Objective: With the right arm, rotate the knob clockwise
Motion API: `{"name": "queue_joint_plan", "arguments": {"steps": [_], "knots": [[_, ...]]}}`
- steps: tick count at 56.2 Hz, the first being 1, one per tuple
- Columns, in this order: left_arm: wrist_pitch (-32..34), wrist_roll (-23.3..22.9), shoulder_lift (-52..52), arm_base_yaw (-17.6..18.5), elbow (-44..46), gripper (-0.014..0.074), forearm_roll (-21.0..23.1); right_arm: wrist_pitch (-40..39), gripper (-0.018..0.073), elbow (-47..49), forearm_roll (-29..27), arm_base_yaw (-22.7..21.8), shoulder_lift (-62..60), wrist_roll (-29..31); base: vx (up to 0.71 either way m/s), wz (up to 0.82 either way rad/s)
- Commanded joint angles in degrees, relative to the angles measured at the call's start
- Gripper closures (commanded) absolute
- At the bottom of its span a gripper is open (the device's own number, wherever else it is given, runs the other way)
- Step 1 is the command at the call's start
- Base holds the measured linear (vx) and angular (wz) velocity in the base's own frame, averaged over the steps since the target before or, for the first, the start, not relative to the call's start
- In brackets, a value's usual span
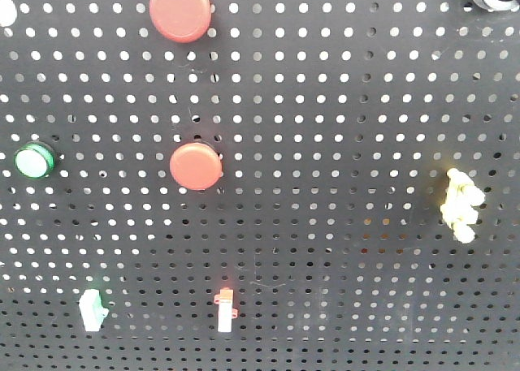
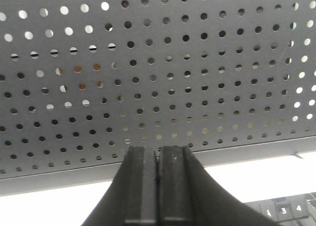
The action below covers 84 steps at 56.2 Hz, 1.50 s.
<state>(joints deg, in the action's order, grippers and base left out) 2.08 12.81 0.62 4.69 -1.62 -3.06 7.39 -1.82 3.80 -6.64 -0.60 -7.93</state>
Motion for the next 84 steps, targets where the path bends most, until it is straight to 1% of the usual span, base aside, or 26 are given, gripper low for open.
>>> {"name": "queue_joint_plan", "arguments": {"steps": [1, 4, 9, 11, 16, 19, 23, 27, 30, 35, 39, 44, 50, 54, 59, 62, 65, 68, 70, 71, 73, 74, 79, 82, 84], "knots": [[4.4, -0.2, 1.0, 0.4, -1.9, 0.0603, 0.3, -5.2, 0.0567, -0.4, 0.5, -0.4, -0.6, 0.1, 0.00, 0.00], [4.4, -0.2, 1.0, 0.4, -1.9, 0.0603, 0.3, -7.7, 0.0567, -0.4, 0.4, -0.4, -0.6, 0.0, 0.00, 0.00], [4.4, -0.2, 1.0, 0.4, -1.9, 0.0603, 0.3, -16.5, 0.0567, 1.0, 0.2, -0.4, -0.6, -0.2, 0.00, 0.00], [4.4, -0.2, 1.0, 0.4, -1.9, 0.0603, 0.3, -18.7, 0.0567, 2.8, 0.2, -0.4, -0.6, -0.4, 0.00, 0.00], [4.4, -0.2, 1.0, 0.4, -1.9, 0.0603, 0.3, -20.3, 0.0567, 9.8, 0.5, -0.4, -0.3, -0.4, 0.00, 0.00], [4.4, -0.2, 1.0, 0.4, -1.9, 0.0603, 0.3, -19.5, 0.0567, 14.9, 0.5, -0.4, 1.1, -0.4, 0.00, 0.00], [4.4, -0.2, 1.0, 0.4, -1.9, 0.0603, 0.3, -17.9, 0.0567, 24.5, 1.0, -0.4, 5.3, 0.2, 0.00, 0.00], [4.4, -0.2, 1.0, 0.4, -1.9, 0.0603, 0.3, -15.3, 0.0567, 34.4, 2.6, -0.4, 11.9, 0.8, 0.00, 0.00], [4.4, -0.2, 1.0, 0.4, -1.9, 0.0603, 0.3, -13.4, 0.0567, 40.1, 3.2, -0.4, 16.1, 0.8, 0.00, 0.00], [4.4, -0.2, 1.0, 0.4, -1.9, 0.0603, 0.3, -10.3, 0.0567, 49.8, 3.1, -0.4, 23.6, 0.7, 0.00, 0.00], [4.4, -0.2, 1.0, 0.4, -1.9, 0.0603, 0.3, -8.0, 0.0567, 55.8, 2.2, -0.4, 28.3, 0.2, 0.00, 0.00], [4.4, -0.2, 1.0, 0.4, -1.9, 0.0603, 0.3, -4.8, 0.0567, 60.6, -1.4, -0.4, 31.6, -1.1, 0.00, 0.00], [4.4, -0.2, 1.0, 0.4, -1.9, 0.0603, 0.3, -4.9, 0.0567, 62.8, -6.1, -0.4, 33.3, -3.2, 0.00, 0.00], [4.4, -0.2, 1.0, 0.4, -1.9, 0.0603, 0.3, -4.7, 0.0567, 63.6, -9.3, -0.4, 33.9, -3.3, 0.00, 0.00], [4.4, -0.2, 1.0, 0.4, -1.9, 0.0603, 0.3, -1.6, 0.0567, 65.0, -13.5, 0.1, 34.9, -2.8, 0.00, 0.00], [4.4, -0.2, 1.0, 0.4, -1.9, 0.0603, 0.3, 2.0, 0.0567, 66.6, -16.0, 1.2, 36.0, -0.5, 0.00, 0.00], [4.4, -0.2, 1.0, 0.4, -1.9, 0.0603, 0.3, 6.7, 0.0567, 68.7, -19.2, 3.1, 37.8, 4.4, 0.00, 0.00], [4.4, -0.2, 1.0, 0.4, -1.9, 0.0603, 0.3, 11.0, 0.0567, 71.1, -24.4, 5.6, 40.0, 11.2, 0.00, 0.00], [4.4, -0.2, 1.0, 0.4, -1.9, 0.0603, 0.3, 13.3, 0.0567, 72.8, -29.0, 7.7, 41.9, 17.2, 0.00, 0.00], [4.4, -0.2, 1.0, 0.4, -1.9, 0.0603, 0.3, 14.5, 0.0567, 73.7, -32.1, 9.1, 43.1, 21.2, 0.00, 0.00], [4.4, -0.2, 1.0, 0.4, -1.9, 0.0603, 0.3, 16.1, 0.0567, 75.0, -36.4, 11.1, 44.7, 26.7, 0.00, 0.00], [4.4, -0.2, 1.0, 0.4, -1.9, 0.0603, 0.3, 17.0, 0.0567, 75.9, -39.6, 12.7, 46.0, 30.8, 0.00, 0.00], [4.4, -0.2, 1.0, 0.4, -1.9, 0.0603, 0.3, 19.5, 0.0566, 79.1, -51.2, 19.0, 50.9, 45.4, 0.00, 0.00], [4.4, -0.2, 1.0, 0.4, -1.9, 0.0603, 0.3, 19.7, 0.0566, 80.4, -55.7, 22.7, 53.4, 51.9, 0.00, 0.00], [4.4, -0.2, 1.0, 0.4, -1.9, 0.0603, 0.3, 19.6, 0.0566, 81.1, -57.4, 25.4, 54.8, 55.6, 0.00, 0.00]]}}
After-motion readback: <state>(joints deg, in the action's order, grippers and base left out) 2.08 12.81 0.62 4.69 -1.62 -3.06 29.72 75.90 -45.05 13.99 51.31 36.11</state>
